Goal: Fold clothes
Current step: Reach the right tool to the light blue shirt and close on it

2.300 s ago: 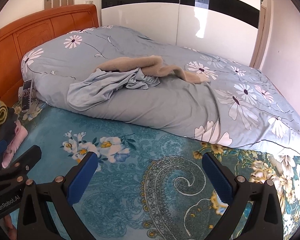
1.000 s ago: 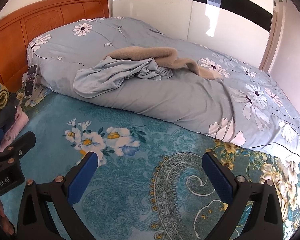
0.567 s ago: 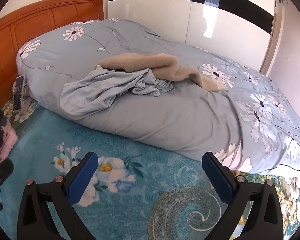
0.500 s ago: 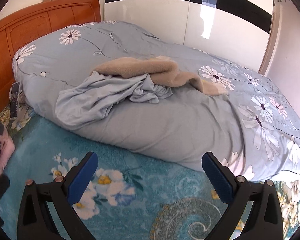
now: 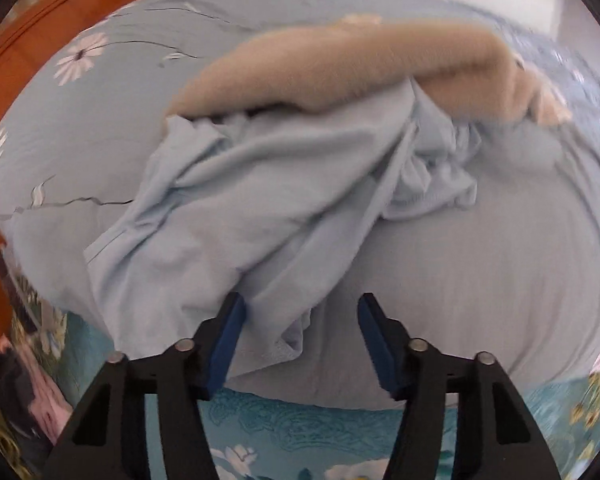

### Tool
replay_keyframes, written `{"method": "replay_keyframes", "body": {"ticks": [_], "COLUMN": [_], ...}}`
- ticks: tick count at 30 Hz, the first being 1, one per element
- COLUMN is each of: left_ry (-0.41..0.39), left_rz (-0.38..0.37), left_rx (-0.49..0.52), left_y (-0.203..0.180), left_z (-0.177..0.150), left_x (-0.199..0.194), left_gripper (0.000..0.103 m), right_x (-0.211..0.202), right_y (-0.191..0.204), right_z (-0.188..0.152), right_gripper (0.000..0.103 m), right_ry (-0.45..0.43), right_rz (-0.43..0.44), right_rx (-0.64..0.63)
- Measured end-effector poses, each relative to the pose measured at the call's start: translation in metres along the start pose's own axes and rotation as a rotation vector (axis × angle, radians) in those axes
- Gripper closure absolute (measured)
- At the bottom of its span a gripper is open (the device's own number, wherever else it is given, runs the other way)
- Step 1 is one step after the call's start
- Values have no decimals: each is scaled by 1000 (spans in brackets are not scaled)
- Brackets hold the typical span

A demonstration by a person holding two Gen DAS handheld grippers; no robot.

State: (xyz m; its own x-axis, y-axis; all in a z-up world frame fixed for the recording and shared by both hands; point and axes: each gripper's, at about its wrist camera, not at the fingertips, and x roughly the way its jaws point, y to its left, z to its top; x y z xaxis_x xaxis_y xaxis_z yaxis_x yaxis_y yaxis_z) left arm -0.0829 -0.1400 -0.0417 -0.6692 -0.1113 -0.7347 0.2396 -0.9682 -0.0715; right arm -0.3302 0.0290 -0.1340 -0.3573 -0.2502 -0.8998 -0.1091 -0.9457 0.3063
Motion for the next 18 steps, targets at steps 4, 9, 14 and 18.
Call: {"method": "replay_keyframes", "body": {"ticks": [4, 9, 14, 18], "left_ry": [16, 62, 23, -20], "left_rz": [-10, -64, -48, -54], "left_rx": [-48, -118, -83, -101], "left_y": [15, 24, 23, 23], "left_z": [1, -2, 0, 1], "left_x": [-2, -9, -38, -60], "left_gripper": [0, 0, 0, 0], "right_x": [0, -39, -91, -140], "right_y": [-17, -4, -26, -52], "right_z": [3, 9, 0, -16], "right_gripper": [91, 93, 95, 95], "right_ry": [34, -20, -84, -103], "right_rz": [150, 234, 368, 437], "right_rx": [181, 53, 17, -76]}}
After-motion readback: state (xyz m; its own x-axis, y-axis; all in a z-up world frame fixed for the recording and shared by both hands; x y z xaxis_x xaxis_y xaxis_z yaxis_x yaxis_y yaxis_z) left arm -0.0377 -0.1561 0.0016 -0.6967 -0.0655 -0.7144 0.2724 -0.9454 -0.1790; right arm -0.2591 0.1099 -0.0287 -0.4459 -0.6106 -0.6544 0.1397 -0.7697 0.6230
